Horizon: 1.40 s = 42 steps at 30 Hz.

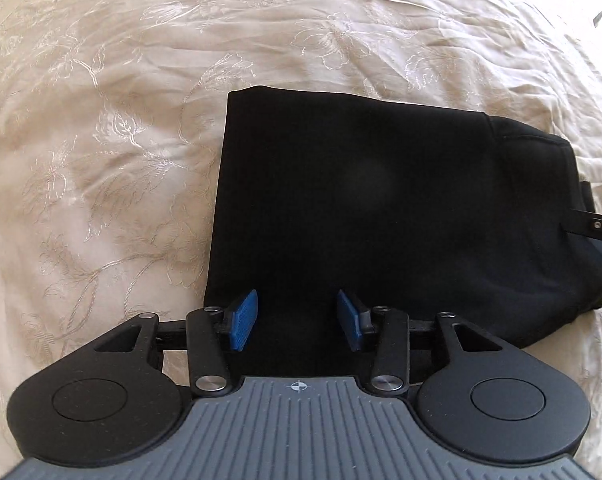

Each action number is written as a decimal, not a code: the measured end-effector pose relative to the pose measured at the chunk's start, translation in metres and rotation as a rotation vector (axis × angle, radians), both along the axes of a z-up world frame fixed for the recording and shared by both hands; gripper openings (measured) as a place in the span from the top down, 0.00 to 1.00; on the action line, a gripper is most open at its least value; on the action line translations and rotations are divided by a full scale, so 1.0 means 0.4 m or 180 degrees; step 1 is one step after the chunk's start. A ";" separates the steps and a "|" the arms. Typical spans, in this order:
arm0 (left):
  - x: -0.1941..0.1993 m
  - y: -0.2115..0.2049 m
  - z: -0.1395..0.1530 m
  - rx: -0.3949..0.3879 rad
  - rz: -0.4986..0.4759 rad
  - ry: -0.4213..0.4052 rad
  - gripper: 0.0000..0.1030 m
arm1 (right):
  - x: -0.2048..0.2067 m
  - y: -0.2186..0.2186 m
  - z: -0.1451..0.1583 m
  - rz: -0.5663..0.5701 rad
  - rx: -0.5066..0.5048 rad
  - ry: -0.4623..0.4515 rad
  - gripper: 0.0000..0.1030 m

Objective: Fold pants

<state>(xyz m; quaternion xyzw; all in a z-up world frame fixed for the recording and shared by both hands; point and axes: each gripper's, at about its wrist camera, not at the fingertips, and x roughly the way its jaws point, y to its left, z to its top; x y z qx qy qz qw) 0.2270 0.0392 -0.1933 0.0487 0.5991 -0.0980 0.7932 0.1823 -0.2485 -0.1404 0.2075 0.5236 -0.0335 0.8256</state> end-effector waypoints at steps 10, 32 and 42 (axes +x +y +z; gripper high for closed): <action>-0.020 0.054 0.067 -0.0050 0.0137 -0.0211 0.58 | 0.002 0.007 0.049 -0.0054 0.0008 -0.0041 0.85; 0.034 -0.009 0.106 0.0033 -0.0167 -0.0485 0.58 | -0.084 0.030 0.138 -0.0049 -0.0606 -0.0274 0.85; 0.163 -0.054 -0.003 0.0353 -0.0146 -0.0201 0.55 | 0.012 0.073 0.035 0.0267 -0.0845 0.0104 0.83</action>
